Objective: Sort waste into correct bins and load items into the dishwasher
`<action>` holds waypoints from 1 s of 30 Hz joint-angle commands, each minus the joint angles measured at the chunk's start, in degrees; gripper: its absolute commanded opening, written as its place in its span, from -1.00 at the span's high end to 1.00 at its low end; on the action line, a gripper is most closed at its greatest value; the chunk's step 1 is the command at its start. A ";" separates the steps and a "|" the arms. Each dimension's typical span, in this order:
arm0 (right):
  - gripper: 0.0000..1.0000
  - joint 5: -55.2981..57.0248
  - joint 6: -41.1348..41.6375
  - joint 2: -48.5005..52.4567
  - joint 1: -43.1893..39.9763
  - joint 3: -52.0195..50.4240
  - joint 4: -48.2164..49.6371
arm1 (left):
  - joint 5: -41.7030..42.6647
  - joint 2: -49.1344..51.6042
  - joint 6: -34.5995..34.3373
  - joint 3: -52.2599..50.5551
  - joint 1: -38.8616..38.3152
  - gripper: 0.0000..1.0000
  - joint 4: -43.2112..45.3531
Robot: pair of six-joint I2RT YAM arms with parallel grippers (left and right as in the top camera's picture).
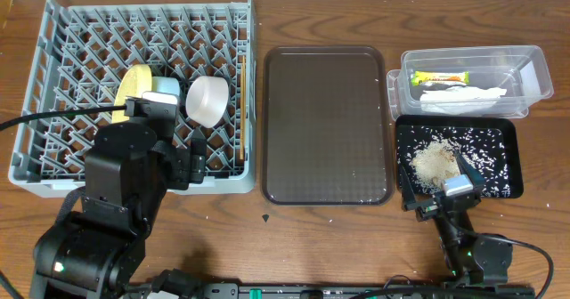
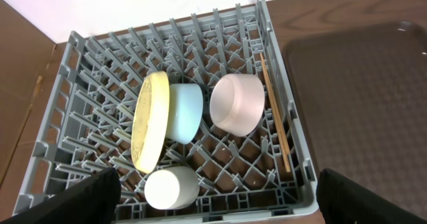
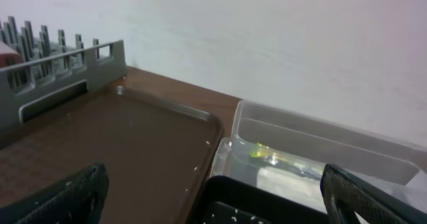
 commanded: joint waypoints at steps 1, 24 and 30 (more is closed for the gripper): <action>-0.99 -0.02 -0.63 -0.39 -0.26 -0.07 -2.64 | -0.09 -0.15 -0.92 0.46 -0.28 -0.87 -0.15; -0.98 -0.02 -0.66 -0.31 -0.26 -0.07 -2.43 | -1.25 -1.64 -0.59 -0.28 0.37 -0.88 -0.02; -0.99 -0.02 -0.66 -0.31 -0.26 -0.07 -2.43 | 0.33 -10.73 -10.21 -12.48 8.70 -0.88 12.13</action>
